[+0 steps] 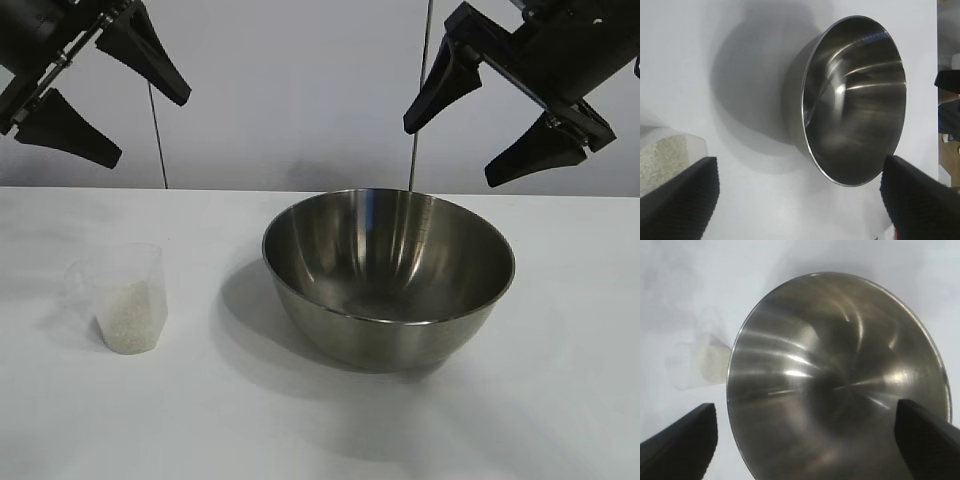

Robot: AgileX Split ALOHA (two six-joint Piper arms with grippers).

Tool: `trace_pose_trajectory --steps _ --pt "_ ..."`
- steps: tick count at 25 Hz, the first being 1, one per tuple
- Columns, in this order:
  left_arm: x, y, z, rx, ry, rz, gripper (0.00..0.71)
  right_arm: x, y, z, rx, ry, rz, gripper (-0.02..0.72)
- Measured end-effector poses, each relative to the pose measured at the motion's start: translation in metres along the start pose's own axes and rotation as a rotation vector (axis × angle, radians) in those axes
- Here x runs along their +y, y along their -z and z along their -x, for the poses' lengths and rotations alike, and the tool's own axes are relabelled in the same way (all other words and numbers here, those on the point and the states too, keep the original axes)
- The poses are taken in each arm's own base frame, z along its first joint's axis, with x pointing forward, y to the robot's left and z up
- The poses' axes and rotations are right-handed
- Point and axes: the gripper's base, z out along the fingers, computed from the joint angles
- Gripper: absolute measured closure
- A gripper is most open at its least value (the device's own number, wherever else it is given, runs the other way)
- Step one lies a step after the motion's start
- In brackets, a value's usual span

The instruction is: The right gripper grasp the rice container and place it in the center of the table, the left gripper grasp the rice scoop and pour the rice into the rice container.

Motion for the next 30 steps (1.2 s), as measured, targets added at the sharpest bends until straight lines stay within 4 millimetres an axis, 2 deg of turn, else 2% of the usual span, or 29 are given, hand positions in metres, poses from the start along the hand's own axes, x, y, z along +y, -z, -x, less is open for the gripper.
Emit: trace_pose_trajectory --steps 8,13,15,21,25,28,30 --pt "0.0 0.0 0.0 0.0 0.0 0.0 0.08 -0.001 0.0 -0.001 0.007 0.017 -0.016 0.041" --pt "0.0 0.0 0.001 -0.008 0.0 0.003 0.08 -0.018 -0.001 -0.004 0.065 0.102 -0.188 0.042" --pt "0.001 0.0 0.002 -0.02 0.0 0.008 0.08 -0.026 -0.011 -0.007 0.101 0.121 -0.257 0.042" --pt "0.001 0.0 0.003 -0.036 0.0 0.014 0.08 -0.041 -0.066 -0.017 0.186 0.118 -0.299 0.042" --pt "0.001 0.0 0.004 -0.04 0.0 0.016 0.08 -0.05 -0.084 -0.02 0.189 0.089 -0.31 0.046" --pt "0.001 0.0 0.004 -0.041 0.0 0.016 0.08 -0.054 -0.091 -0.021 0.19 0.063 -0.305 0.107" --pt "0.001 0.0 0.004 -0.041 0.0 0.016 0.08 -0.055 -0.094 -0.022 0.189 0.045 -0.3 0.187"
